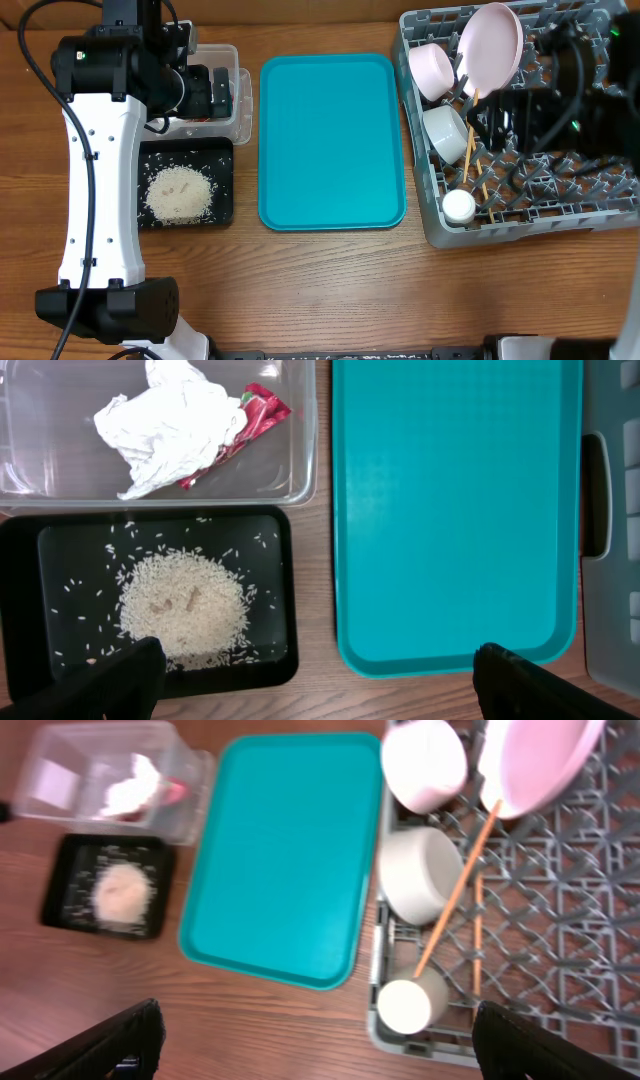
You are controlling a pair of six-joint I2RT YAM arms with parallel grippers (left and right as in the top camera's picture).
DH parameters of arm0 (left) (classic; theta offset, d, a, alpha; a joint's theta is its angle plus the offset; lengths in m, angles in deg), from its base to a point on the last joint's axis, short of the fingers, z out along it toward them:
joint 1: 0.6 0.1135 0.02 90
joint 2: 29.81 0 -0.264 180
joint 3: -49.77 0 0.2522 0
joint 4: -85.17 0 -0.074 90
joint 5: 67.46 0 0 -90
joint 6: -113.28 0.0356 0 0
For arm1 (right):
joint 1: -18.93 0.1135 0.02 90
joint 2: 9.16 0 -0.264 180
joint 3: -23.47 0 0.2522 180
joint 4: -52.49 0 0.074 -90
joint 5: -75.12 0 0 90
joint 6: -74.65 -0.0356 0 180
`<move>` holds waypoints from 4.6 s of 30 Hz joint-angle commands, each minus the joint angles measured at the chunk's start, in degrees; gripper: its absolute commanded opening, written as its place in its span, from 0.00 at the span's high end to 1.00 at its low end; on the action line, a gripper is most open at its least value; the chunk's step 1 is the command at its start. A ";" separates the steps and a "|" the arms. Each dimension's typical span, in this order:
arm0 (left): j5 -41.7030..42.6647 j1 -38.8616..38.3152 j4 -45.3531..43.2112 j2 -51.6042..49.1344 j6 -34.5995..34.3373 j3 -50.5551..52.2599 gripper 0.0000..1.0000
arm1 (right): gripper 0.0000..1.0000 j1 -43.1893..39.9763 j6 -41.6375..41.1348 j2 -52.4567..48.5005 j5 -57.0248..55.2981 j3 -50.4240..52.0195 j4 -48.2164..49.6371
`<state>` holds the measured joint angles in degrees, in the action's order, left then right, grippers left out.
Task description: Sort waste into correct bins and load items into the dishwasher
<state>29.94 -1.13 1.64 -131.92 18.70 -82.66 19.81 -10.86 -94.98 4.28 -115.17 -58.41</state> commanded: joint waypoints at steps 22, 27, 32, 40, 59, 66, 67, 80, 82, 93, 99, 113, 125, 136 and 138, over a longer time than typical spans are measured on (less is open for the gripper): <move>-0.37 0.15 -0.22 1.16 -0.59 -1.07 0.00 | 0.00 -2.36 -0.17 41.18 -4.50 36.09 35.56; -0.37 0.15 -0.22 1.16 -0.59 -1.07 0.00 | 0.00 -2.34 -0.26 54.23 -5.31 64.41 63.58; -0.37 0.15 -0.22 1.16 -0.59 -1.07 0.00 | 0.00 -2.34 -5.27 65.26 -5.20 89.24 88.94; -0.37 0.15 -0.22 1.16 -0.59 -1.07 0.00 | 0.00 -0.61 -7.98 78.62 -6.84 115.82 109.50; -0.37 0.15 -0.22 1.16 -0.59 -1.07 0.01 | 0.00 -0.57 -7.96 85.68 -7.15 124.45 93.79; -0.37 0.15 -0.22 1.16 -0.59 -1.07 0.00 | 0.00 -0.57 -7.96 85.68 -7.13 124.48 93.81; -0.37 0.15 -0.22 1.16 -0.59 -1.07 0.00 | 0.00 -0.57 -7.96 85.68 -7.13 124.48 93.79; -0.37 0.15 -0.22 1.16 -0.59 -1.07 0.00 | 0.00 -0.57 -7.96 85.66 -7.13 124.43 93.77; -0.37 0.15 -0.22 1.16 -0.59 -1.07 0.00 | 0.00 -0.57 -7.96 85.66 -7.13 124.43 93.77; -6.03 0.15 0.96 5.66 0.02 -1.05 0.00 | 0.00 -0.57 -7.96 85.66 -7.13 124.43 93.77; -9.42 0.37 -1.01 14.69 -0.57 3.45 0.00 | 0.00 -0.57 -7.96 85.66 -7.13 124.43 93.77; 0.13 0.90 -62.20 54.18 2.01 64.26 0.01 | 0.00 -0.57 -7.96 85.66 -7.13 124.43 93.77; -0.31 0.92 -84.24 82.38 2.03 105.66 0.00 | 0.00 -0.57 -7.96 85.66 -7.13 124.43 93.77; -1.99 0.92 -86.77 95.45 2.10 118.42 0.00 | 0.00 -0.57 -7.96 85.66 -7.13 124.43 93.77; -2.08 0.92 -84.02 98.03 2.89 118.42 0.00 | 0.00 -0.57 -7.96 85.66 -7.13 124.43 93.77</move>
<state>29.08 -0.45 -83.93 -37.06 19.47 35.17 19.03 -18.37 -10.00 -2.28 8.65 35.07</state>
